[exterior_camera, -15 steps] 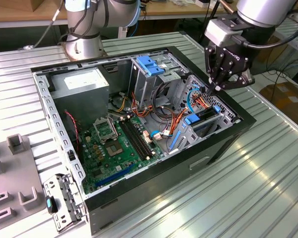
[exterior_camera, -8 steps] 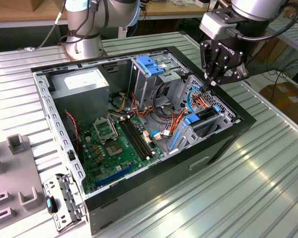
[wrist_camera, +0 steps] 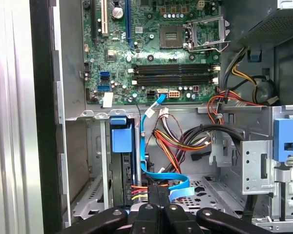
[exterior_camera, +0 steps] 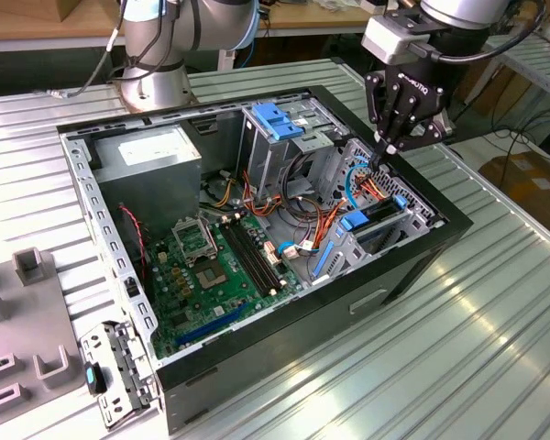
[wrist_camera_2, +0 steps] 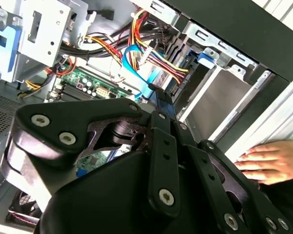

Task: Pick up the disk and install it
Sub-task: 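Insert the second disk wire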

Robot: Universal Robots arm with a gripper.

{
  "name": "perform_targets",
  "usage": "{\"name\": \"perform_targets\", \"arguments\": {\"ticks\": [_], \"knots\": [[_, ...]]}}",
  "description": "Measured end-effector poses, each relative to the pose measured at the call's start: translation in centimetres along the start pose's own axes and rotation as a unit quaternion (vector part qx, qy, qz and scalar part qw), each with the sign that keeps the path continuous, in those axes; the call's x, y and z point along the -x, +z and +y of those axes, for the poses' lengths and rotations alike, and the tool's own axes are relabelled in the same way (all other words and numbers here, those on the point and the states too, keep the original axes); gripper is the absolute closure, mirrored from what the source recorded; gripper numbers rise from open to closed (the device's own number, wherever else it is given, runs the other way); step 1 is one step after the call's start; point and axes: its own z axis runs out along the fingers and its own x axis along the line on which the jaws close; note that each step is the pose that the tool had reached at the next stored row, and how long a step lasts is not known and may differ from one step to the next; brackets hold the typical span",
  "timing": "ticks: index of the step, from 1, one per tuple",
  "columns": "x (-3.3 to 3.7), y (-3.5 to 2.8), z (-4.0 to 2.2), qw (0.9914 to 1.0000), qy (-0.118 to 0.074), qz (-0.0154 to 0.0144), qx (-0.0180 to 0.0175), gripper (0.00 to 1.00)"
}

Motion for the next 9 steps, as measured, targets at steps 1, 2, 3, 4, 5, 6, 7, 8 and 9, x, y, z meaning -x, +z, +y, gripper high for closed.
{"name": "perform_targets", "arguments": {"ticks": [1, 2, 3, 4, 5, 6, 7, 8, 9], "knots": [[0.2, -0.03, 0.0, 1.0, 0.0, 0.0027, -0.0001, 0.89], [0.36, -0.03, 0.01, 0.99999, 0.0, 0.0034, -0.0001, 0.83], [0.54, -0.03, 0.02, 0.99999, 0.0, 0.004, -0.0001, 0.83], [0.66, -0.04, 0.02, 0.99999, 0.0, 0.0045, -0.0001, 0.83], [0.81, -0.05, 0.02, 0.99999, 0.0, 0.0052, -0.0001, 0.83], [0.92, -0.05, 0.03, 0.99998, 0.0, 0.0065, -0.0001, 0.82], [0.99, -0.06, 0.03, 0.99997, 0.0, 0.0079, -0.0002, 0.76], [1.05, -0.06, 0.03, 0.99995, 0.0, 0.01, -0.0003, 0.76], [1.08, -0.06, 0.03, 0.99994, 0.0, 0.0113, -0.0003, 0.69]]}}
